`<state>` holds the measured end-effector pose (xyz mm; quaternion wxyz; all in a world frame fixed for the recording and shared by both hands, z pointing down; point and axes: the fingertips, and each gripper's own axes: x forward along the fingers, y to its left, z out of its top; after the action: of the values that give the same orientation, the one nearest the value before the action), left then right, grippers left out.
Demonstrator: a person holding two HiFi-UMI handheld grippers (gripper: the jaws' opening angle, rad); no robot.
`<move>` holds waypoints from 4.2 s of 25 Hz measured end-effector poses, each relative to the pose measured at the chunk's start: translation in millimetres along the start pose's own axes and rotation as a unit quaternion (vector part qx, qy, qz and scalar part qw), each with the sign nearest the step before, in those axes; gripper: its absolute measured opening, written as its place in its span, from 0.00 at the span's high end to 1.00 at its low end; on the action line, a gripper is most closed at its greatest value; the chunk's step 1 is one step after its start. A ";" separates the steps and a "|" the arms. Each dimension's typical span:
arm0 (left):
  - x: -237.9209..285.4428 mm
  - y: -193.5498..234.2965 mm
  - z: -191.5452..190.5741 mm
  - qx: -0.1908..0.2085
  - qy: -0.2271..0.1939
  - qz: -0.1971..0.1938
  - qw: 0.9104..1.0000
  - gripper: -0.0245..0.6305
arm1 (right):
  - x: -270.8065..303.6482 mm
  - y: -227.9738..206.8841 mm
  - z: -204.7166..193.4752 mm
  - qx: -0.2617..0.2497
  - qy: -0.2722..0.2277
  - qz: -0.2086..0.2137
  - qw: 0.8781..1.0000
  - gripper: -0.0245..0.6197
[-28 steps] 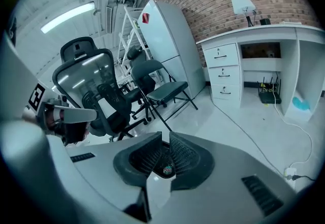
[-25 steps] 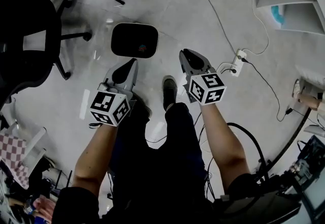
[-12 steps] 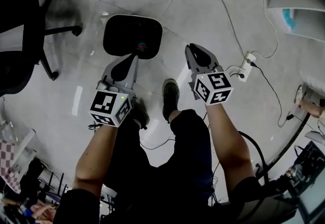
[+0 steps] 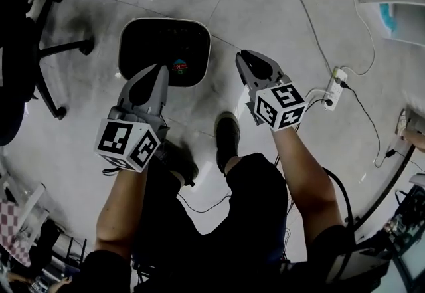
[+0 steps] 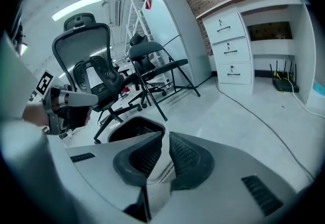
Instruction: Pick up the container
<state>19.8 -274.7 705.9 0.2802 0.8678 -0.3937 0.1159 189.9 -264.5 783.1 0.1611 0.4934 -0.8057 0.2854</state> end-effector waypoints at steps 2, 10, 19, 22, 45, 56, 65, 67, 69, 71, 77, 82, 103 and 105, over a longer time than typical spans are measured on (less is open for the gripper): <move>7.9 0.7 -4.8 0.007 0.002 -0.011 1.000 0.95 | 10.9 -10.4 -13.7 0.001 -0.002 -0.003 1.000 0.95; 33.8 6.9 -11.1 0.040 -0.010 -0.046 0.998 0.95 | 58.9 -36.6 -52.6 0.040 -0.027 0.028 0.998 0.95; 36.7 24.9 8.7 0.079 -0.039 -0.045 0.995 0.95 | 111.7 -41.1 -97.9 0.100 -0.022 0.086 0.991 0.80; 39.9 26.3 6.4 0.085 -0.036 -0.040 0.995 0.95 | 127.1 -50.1 -109.4 0.172 -0.021 0.100 0.980 0.80; 42.1 20.8 -18.9 0.105 -0.002 -0.056 0.993 0.95 | 190.4 -53.1 -143.8 0.292 0.042 0.166 0.941 0.80; 42.6 11.7 -21.9 0.144 -0.001 -0.066 0.987 0.95 | 191.1 -49.7 -141.6 0.265 0.068 0.154 0.949 0.86; 40.7 8.5 -18.4 0.127 -0.011 -0.078 0.989 0.95 | 164.5 -53.7 -122.9 0.228 0.080 0.139 0.960 0.86; 40.6 9.0 -17.5 0.127 -0.011 -0.077 0.989 0.95 | 153.7 -54.1 -115.5 0.222 0.080 0.139 0.962 0.86; 40.9 7.8 -16.1 0.121 -0.012 -0.080 0.989 0.95 | 142.7 -54.4 -106.8 0.219 0.078 0.146 0.962 0.86; 41.6 5.2 -16.3 0.113 -0.011 -0.086 0.990 0.95 | 133.0 -54.6 -97.4 0.223 0.074 0.152 0.960 0.86; 43.6 -3.5 -19.8 0.094 -0.010 -0.102 0.990 0.95 | 109.9 -47.4 -72.0 0.213 0.067 0.169 0.960 0.86; 45.3 -9.5 -23.6 0.086 -0.008 -0.112 0.990 0.95 | 91.7 -40.0 -47.0 0.223 0.035 0.204 0.952 0.86; 44.5 -17.8 -28.5 0.093 -0.005 -0.124 0.988 0.95 | 62.6 9.3 34.6 0.240 -0.071 0.318 0.914 0.93; 44.2 -17.2 -28.4 0.094 -0.008 -0.127 0.987 0.95 | 61.2 16.4 42.3 0.234 -0.075 0.326 0.913 0.93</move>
<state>62.6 -276.5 740.9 0.2069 0.9340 -0.2701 0.1094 148.0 -328.0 778.1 -0.1222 0.2473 -0.8416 0.4644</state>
